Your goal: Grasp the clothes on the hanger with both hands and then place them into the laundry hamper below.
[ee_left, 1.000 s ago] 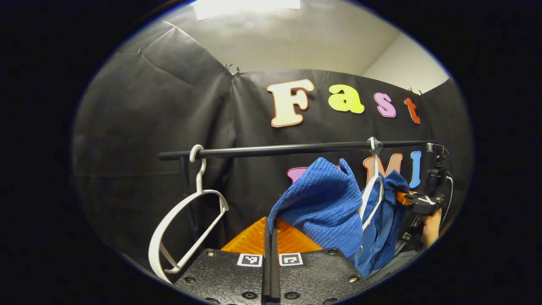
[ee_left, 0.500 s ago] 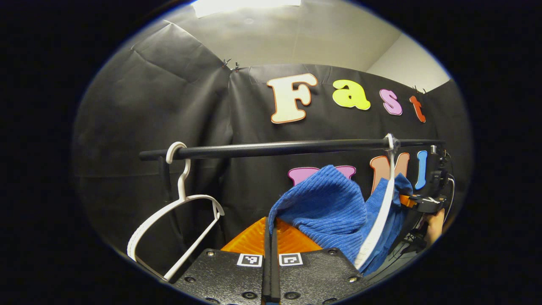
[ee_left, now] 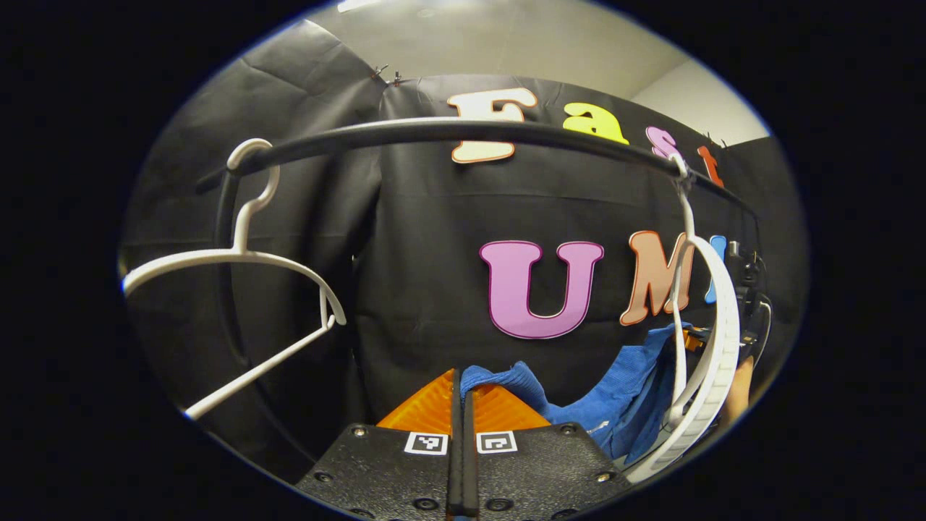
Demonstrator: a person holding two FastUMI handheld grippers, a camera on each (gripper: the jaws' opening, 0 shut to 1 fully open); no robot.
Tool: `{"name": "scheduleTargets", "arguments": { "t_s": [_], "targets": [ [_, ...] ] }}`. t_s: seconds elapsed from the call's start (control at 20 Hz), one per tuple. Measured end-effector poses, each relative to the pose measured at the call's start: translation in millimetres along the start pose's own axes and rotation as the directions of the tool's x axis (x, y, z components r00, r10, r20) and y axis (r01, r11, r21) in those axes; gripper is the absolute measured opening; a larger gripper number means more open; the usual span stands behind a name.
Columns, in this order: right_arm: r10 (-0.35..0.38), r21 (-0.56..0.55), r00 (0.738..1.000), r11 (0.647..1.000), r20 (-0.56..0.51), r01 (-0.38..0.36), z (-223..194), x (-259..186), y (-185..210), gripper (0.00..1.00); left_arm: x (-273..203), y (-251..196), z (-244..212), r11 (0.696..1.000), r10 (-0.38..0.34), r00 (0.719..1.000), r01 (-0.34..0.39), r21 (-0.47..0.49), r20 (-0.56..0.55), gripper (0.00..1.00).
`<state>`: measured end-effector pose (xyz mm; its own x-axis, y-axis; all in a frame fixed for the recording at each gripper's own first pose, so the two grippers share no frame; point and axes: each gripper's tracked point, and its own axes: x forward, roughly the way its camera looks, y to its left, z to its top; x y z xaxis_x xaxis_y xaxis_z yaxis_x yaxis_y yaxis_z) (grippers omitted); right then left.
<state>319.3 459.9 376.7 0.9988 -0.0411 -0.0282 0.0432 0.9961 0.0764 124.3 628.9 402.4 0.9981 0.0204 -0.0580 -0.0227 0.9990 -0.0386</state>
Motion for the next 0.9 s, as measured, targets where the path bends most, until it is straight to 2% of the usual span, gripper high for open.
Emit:
{"name": "scheduleTargets", "arguments": {
  "t_s": [0.15,0.45,0.9],
  "targets": [
    [0.006,0.014,1.000,1.000,0.008,-0.006,-1.8,-19.5,4.4,0.01,-10.3,4.0,-5.8,1.000,0.024,1.000,-0.024,-0.002,0.003,0.00],
    [0.011,-0.012,1.000,1.000,0.002,-0.011,0.9,-67.9,8.8,0.01,-38.1,5.0,-16.5,1.000,0.027,1.000,-0.027,-0.004,-0.006,0.00],
    [0.039,-0.045,0.999,0.998,0.011,-0.039,12.1,-155.5,33.4,0.01,-94.5,-31.9,-7.6,0.999,-0.034,0.999,0.033,0.014,0.023,0.00]
  ]
}}
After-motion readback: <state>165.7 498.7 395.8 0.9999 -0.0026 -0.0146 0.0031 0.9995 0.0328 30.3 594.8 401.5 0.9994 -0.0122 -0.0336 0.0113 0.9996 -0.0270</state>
